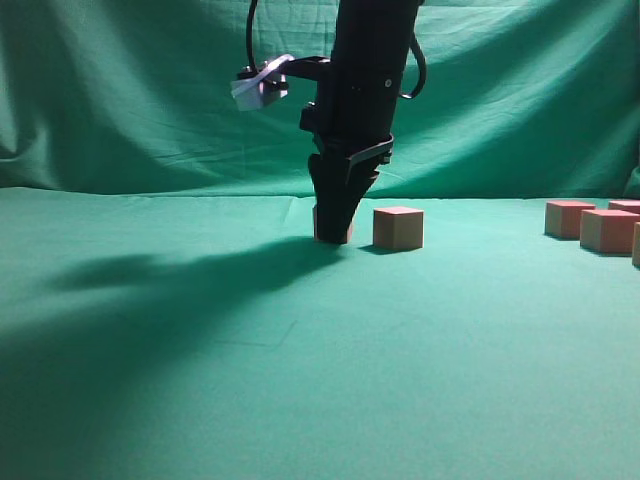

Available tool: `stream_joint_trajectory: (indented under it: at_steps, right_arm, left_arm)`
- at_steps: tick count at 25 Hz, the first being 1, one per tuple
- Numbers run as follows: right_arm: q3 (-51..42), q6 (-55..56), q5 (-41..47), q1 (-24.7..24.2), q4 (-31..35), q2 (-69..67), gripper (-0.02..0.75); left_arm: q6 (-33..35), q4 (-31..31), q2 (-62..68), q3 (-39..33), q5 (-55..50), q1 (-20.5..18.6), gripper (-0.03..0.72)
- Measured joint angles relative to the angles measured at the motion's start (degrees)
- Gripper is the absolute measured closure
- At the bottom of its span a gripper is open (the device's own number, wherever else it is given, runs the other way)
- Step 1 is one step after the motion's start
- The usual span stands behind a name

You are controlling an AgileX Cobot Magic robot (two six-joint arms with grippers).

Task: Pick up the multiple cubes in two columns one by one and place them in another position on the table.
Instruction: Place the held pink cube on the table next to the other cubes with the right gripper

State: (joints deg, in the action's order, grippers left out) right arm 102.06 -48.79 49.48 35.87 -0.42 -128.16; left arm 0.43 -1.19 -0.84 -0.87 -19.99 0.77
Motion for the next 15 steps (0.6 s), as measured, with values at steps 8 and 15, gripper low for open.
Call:
stream_joint_trajectory:
  at_steps: [8, 15]
  right_arm:
    - [0.0, 0.0, 0.1, 0.0, -0.12, 0.0, 0.424]
    - [0.34, 1.51, -0.97, 0.0, -0.7, 0.12, 0.104]
  left_arm:
    - [0.0, 0.0, 0.0, 0.0, 0.0, 0.0, 0.688]
    - [0.0, 0.0, 0.0, 0.0, 0.0, 0.0, 0.688]
